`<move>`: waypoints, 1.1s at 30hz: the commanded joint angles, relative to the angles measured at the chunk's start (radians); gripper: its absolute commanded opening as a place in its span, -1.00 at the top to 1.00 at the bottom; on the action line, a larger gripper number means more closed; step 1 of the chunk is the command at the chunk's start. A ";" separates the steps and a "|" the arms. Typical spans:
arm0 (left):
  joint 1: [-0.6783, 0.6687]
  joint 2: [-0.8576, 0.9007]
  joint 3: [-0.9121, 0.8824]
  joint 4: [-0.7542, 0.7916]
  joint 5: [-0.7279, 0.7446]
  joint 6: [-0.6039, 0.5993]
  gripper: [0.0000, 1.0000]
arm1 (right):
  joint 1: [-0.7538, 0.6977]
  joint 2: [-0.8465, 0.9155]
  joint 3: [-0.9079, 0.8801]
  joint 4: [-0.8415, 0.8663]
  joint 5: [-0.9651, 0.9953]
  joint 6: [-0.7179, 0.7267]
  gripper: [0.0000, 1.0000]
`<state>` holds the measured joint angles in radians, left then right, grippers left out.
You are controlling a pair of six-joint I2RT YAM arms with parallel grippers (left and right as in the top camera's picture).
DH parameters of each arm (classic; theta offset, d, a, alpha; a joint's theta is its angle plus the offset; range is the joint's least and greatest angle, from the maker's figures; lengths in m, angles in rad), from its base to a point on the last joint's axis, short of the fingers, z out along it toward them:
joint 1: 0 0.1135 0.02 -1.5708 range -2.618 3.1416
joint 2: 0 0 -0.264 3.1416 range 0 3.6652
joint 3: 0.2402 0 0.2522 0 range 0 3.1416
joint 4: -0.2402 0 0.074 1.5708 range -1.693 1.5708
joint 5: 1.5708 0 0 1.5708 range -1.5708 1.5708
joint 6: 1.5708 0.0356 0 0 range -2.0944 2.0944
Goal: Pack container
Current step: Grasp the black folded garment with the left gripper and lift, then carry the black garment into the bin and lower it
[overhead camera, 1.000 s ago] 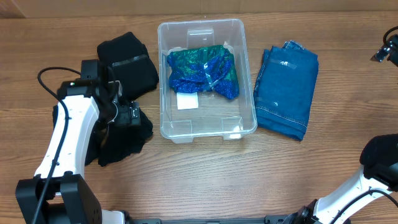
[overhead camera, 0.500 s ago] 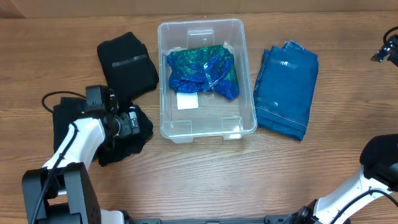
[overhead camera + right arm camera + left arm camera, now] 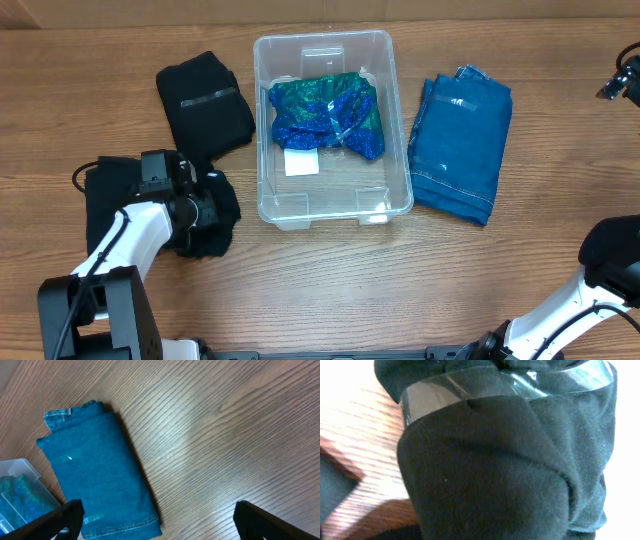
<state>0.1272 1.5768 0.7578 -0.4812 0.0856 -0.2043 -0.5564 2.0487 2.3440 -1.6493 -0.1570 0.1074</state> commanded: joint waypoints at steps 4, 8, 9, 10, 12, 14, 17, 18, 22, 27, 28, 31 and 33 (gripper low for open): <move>-0.009 0.009 0.449 -0.354 0.129 0.036 0.92 | -0.001 -0.010 0.013 0.002 -0.001 -0.002 -1.00; -0.060 0.009 0.744 -0.515 0.130 0.117 0.92 | -0.001 -0.010 0.013 0.002 0.000 -0.002 -1.00; -0.081 0.009 0.803 -0.543 0.130 0.145 0.92 | -0.001 -0.010 0.013 0.002 -0.001 -0.002 -1.00; -0.112 0.009 0.859 -0.564 0.134 0.185 0.92 | -0.001 -0.010 0.013 0.002 -0.001 -0.002 -1.00; -0.174 0.009 0.930 -0.573 0.138 0.198 0.92 | -0.001 -0.010 0.013 0.002 -0.001 -0.002 -1.00; -0.255 0.009 0.978 -0.555 0.164 0.177 0.92 | -0.001 -0.010 0.013 0.002 -0.001 -0.002 -1.00; -0.393 0.009 0.991 -0.456 0.178 0.028 0.92 | -0.001 -0.010 0.013 0.002 -0.001 -0.002 -1.00; -0.456 0.012 0.991 -0.419 0.169 -0.028 0.92 | -0.001 -0.010 0.013 0.002 -0.001 -0.002 -1.00; -0.645 0.043 0.990 -0.359 0.032 -0.243 0.92 | -0.001 -0.010 0.013 0.002 -0.001 -0.002 -1.00; -0.825 0.181 0.990 -0.315 -0.153 -0.523 0.92 | -0.001 -0.010 0.013 0.002 -0.001 -0.002 -1.00; -0.837 0.211 0.990 -0.309 -0.168 -0.550 0.92 | -0.001 -0.010 0.013 0.002 -0.001 -0.002 -1.00; -0.843 0.276 0.990 -0.308 -0.163 -0.661 0.92 | -0.001 -0.010 0.013 0.002 -0.001 -0.002 -1.00; -0.841 0.304 0.990 -0.326 -0.166 -0.672 0.92 | -0.001 -0.010 0.013 0.002 -0.001 -0.002 -1.00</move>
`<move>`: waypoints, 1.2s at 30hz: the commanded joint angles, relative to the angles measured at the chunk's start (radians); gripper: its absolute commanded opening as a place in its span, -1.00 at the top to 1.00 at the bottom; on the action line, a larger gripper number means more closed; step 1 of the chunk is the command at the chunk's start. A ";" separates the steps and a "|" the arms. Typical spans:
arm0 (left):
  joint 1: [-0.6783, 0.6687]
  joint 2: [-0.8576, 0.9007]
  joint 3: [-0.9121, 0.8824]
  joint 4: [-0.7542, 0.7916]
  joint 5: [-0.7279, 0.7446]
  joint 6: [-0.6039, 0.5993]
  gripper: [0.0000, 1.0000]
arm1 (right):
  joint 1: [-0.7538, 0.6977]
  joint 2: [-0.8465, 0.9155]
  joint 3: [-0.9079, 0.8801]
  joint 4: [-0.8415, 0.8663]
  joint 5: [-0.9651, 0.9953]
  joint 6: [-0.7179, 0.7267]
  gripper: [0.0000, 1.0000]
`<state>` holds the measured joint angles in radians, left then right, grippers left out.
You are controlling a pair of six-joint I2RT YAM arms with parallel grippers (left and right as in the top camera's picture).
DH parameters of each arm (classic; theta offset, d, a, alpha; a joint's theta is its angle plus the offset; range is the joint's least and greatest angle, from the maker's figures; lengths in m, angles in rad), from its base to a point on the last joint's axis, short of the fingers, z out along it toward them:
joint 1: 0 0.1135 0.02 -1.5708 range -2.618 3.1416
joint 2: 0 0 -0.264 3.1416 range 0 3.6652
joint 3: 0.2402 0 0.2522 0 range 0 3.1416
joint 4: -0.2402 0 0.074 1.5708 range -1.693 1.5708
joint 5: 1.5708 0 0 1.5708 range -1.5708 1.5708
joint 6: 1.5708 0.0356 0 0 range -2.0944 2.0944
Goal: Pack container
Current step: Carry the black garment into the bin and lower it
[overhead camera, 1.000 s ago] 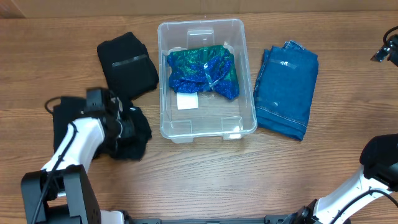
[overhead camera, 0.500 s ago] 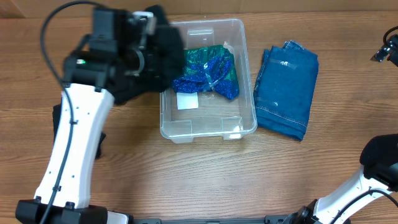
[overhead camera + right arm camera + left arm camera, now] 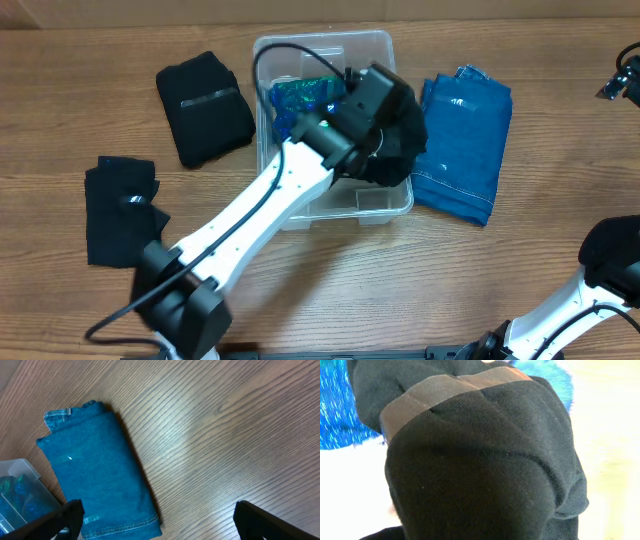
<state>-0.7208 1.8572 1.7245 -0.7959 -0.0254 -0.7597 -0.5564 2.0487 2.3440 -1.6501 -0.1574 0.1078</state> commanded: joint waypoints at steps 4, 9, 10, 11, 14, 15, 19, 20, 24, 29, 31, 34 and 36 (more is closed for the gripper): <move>0.009 0.041 0.022 -0.020 -0.061 -0.116 0.92 | -0.001 -0.010 0.013 0.002 0.000 -0.003 -1.00; 0.008 0.044 0.008 -0.045 -0.117 -0.141 0.92 | -0.001 -0.010 0.013 0.002 0.000 -0.003 -1.00; 0.008 0.047 0.005 -0.046 -0.111 -0.146 0.92 | -0.001 -0.010 0.013 0.002 0.000 -0.003 -1.00; 0.008 0.053 0.001 -0.051 -0.109 -0.146 0.92 | -0.001 -0.010 0.013 0.002 0.000 -0.003 -1.00; 0.008 0.085 -0.005 -0.058 -0.103 -0.146 0.92 | -0.001 -0.010 0.013 0.002 0.000 -0.003 -1.00; 0.007 0.101 -0.005 -0.056 -0.085 -0.146 0.92 | -0.001 -0.010 0.013 0.002 0.000 -0.003 -1.00; 0.007 0.175 -0.005 -0.056 -0.052 -0.133 0.92 | -0.001 -0.010 0.013 0.002 0.000 -0.003 -1.00; 0.007 0.194 -0.005 -0.056 -0.050 -0.126 0.92 | -0.001 -0.010 0.013 0.002 0.000 -0.003 -1.00; 0.007 0.246 -0.005 -0.033 -0.023 -0.055 0.92 | -0.001 -0.010 0.013 0.002 0.000 -0.003 -1.00; 0.007 0.258 -0.005 -0.044 0.043 0.010 0.07 | -0.001 -0.010 0.013 0.002 0.000 -0.003 -1.00; 0.008 0.257 -0.005 -0.035 0.089 0.030 -0.21 | -0.001 -0.010 0.013 0.002 0.000 -0.003 -1.00; 0.014 0.254 0.005 -0.034 0.156 0.062 -0.43 | -0.001 -0.010 0.013 0.002 0.000 -0.003 -1.00; 0.023 0.251 0.027 -0.049 0.205 0.099 -0.59 | -0.001 -0.010 0.013 0.002 0.000 -0.003 -1.00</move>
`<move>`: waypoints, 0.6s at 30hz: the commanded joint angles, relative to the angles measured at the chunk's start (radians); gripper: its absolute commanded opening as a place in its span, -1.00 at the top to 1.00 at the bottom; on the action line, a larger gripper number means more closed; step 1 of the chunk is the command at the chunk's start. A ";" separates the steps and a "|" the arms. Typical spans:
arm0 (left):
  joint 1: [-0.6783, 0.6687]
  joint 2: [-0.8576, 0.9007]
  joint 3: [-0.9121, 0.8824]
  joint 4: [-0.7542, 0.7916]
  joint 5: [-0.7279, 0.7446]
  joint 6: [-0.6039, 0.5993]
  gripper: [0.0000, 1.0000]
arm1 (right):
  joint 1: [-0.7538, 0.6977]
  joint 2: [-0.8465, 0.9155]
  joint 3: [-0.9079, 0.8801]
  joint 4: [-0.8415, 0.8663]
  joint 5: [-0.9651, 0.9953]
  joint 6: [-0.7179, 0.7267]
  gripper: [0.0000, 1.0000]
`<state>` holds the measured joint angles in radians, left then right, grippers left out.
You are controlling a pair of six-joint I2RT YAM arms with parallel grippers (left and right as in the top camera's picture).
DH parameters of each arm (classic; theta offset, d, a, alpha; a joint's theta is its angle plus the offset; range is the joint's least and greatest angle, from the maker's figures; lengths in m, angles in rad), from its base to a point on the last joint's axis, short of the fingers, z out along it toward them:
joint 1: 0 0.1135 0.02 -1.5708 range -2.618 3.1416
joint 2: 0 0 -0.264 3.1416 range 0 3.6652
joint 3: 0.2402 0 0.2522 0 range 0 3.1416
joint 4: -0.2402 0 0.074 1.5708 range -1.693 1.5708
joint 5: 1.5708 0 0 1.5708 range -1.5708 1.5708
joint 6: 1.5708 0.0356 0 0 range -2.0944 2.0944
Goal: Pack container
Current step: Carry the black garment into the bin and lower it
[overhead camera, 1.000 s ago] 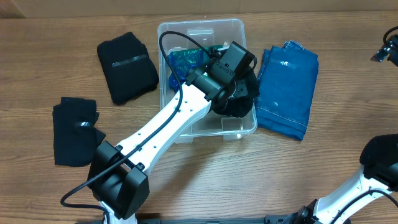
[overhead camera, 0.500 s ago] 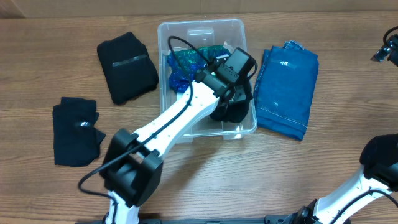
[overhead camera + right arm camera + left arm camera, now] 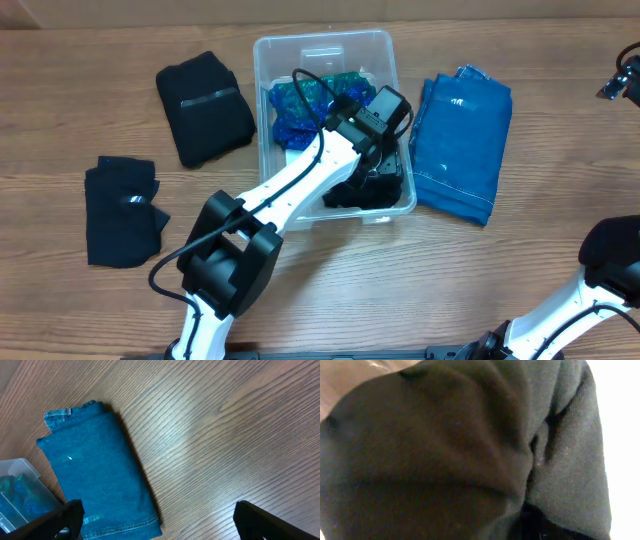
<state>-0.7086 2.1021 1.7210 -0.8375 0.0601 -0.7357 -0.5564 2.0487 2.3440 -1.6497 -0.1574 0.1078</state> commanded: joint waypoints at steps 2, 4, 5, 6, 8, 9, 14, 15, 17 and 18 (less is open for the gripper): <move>0.023 -0.006 0.058 -0.048 0.151 0.079 -0.68 | -0.001 -0.010 0.013 0.002 0.000 -0.003 -1.00; 0.034 -0.032 0.077 -0.087 0.149 0.093 -0.72 | -0.001 -0.010 0.013 0.002 0.000 -0.003 -1.00; 0.037 -0.045 0.077 -0.093 0.148 0.103 -0.78 | -0.001 -0.010 0.013 0.002 0.000 -0.003 -1.00; 0.040 -0.061 0.077 -0.097 0.146 0.109 -0.82 | -0.001 -0.010 0.013 0.002 0.000 -0.003 -1.00; 0.047 -0.097 0.077 -0.097 0.141 0.109 -0.86 | -0.001 -0.010 0.013 0.002 0.000 -0.003 -1.00; 0.047 -0.109 0.077 -0.097 0.139 0.109 -0.86 | -0.001 -0.010 0.013 0.002 0.000 -0.003 -1.00; 0.047 -0.146 0.077 -0.089 0.054 0.112 -0.79 | -0.001 -0.010 0.013 0.002 0.000 -0.003 -1.00; 0.047 -0.144 0.077 -0.074 0.041 0.112 -0.62 | -0.001 -0.010 0.013 0.002 0.000 -0.003 -1.00; 0.047 -0.144 0.077 -0.041 0.000 0.112 0.02 | -0.001 -0.010 0.013 0.002 0.000 -0.003 -1.00; 0.047 -0.144 0.077 -0.023 -0.017 0.111 0.36 | -0.001 -0.010 0.013 0.002 0.000 -0.003 -1.00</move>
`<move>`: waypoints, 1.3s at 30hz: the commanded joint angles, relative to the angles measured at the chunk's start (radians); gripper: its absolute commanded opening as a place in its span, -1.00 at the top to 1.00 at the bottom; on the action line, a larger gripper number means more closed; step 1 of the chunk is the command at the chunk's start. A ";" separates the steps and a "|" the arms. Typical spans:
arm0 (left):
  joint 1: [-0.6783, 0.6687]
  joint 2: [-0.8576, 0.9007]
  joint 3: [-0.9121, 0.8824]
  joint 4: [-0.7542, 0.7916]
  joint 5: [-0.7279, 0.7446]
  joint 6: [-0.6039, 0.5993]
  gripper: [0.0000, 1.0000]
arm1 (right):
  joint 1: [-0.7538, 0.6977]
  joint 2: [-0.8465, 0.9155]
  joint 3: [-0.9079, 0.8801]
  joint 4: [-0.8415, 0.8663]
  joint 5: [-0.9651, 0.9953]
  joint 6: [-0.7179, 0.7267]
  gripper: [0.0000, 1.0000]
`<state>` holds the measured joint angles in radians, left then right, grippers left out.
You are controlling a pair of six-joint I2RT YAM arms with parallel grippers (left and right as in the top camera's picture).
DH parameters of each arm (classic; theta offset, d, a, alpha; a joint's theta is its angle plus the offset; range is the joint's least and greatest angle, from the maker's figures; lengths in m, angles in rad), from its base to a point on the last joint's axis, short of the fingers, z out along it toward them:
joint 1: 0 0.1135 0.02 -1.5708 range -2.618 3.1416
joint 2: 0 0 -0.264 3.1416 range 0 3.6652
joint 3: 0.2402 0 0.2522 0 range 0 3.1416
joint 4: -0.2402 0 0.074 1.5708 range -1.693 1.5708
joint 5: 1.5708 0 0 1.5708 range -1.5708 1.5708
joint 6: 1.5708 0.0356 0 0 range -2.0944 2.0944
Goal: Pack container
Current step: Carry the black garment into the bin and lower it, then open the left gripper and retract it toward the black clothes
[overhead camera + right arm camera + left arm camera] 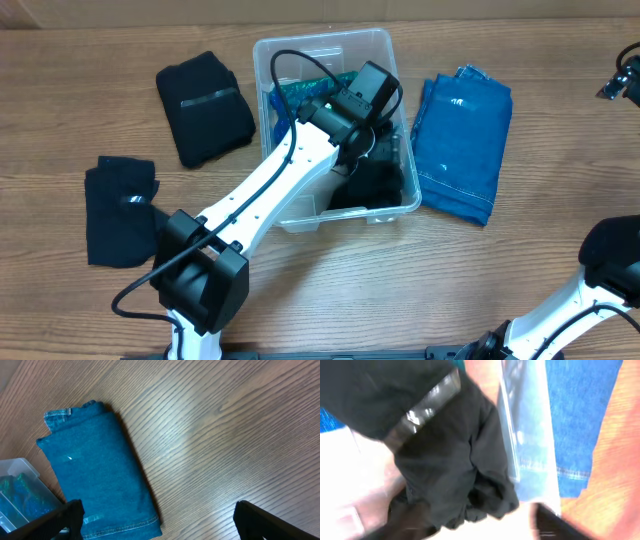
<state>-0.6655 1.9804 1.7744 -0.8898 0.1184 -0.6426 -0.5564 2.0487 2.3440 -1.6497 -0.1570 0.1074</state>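
The clear plastic container point(270, 55) stands at the middle back of the table. A blue-green garment point(297, 97) lies in its far half, and a black taped garment point(370, 185) point(440, 445) lies in its near right part. My left gripper point(365, 92) point(480, 527) hovers over the container, open, just above the black garment and holding nothing. Folded blue jeans point(460, 145) point(100, 480) lie right of the container. My right gripper point(160, 525) is open above the table near the jeans, and it sits at the right edge point(625, 75) of the overhead view.
A folded black garment with a tape strip point(205, 108) lies left of the container. A second black piece point(120, 195) lies further front left. The right arm's base point(612, 258) stands at the front right corner. The table is wood.
My left gripper was low in the container, pressed close against the black garment. Now it is higher and open, and the garment lies free in the container. The right arm has not moved.
At first my left gripper held a black garment at the front left of the table. Then it held the garment above the container's right side. Then it was down inside the container. Now the garment rests there, released.
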 commanded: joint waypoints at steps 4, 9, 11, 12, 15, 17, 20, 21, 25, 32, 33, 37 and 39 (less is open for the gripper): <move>0.003 0.011 0.021 0.113 -0.103 0.014 0.81 | -0.001 -0.010 0.013 0.002 -0.001 -0.002 -1.00; -0.002 0.111 0.021 0.136 -0.099 0.007 0.78 | -0.001 -0.010 0.013 0.002 -0.001 -0.002 -1.00; -0.009 0.164 0.021 0.136 -0.099 0.007 0.74 | -0.001 -0.010 0.013 0.002 -0.001 -0.002 -1.00; -0.011 0.196 0.021 0.136 -0.099 0.007 0.73 | -0.001 -0.010 0.013 0.002 -0.001 -0.002 -1.00; -0.012 0.272 0.021 0.137 -0.064 0.008 0.71 | -0.001 -0.010 0.013 0.002 -0.001 -0.002 -1.00; -0.012 0.292 0.022 0.140 -0.010 0.008 0.71 | -0.001 -0.010 0.013 0.002 -0.001 -0.002 -1.00; -0.003 0.267 0.042 0.151 0.022 0.009 0.66 | -0.001 -0.010 0.013 0.002 -0.001 -0.002 -1.00; 0.005 0.246 0.061 0.149 0.032 0.013 0.64 | -0.001 -0.010 0.013 0.002 -0.001 -0.002 -1.00; 0.039 0.115 0.116 0.133 0.036 0.023 0.41 | -0.001 -0.010 0.013 0.002 -0.001 -0.002 -1.00; 0.200 -0.164 0.122 -0.285 -0.353 0.061 -0.43 | -0.001 -0.010 0.013 0.002 -0.001 -0.002 -1.00; 0.233 -0.188 0.122 -0.351 -0.409 0.061 -0.60 | -0.001 -0.010 0.013 0.002 -0.001 -0.002 -1.00; 0.378 -0.213 0.117 -0.558 -0.533 0.063 -0.74 | -0.001 -0.010 0.013 0.002 -0.001 -0.002 -1.00; 0.465 -0.213 0.085 -0.593 -0.548 0.057 -0.78 | -0.001 -0.010 0.013 0.002 -0.001 -0.002 -1.00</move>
<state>-0.3084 1.7634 1.8965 -1.4422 -0.3042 -0.5919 -0.5564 2.0487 2.3440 -1.6497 -0.1574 0.1074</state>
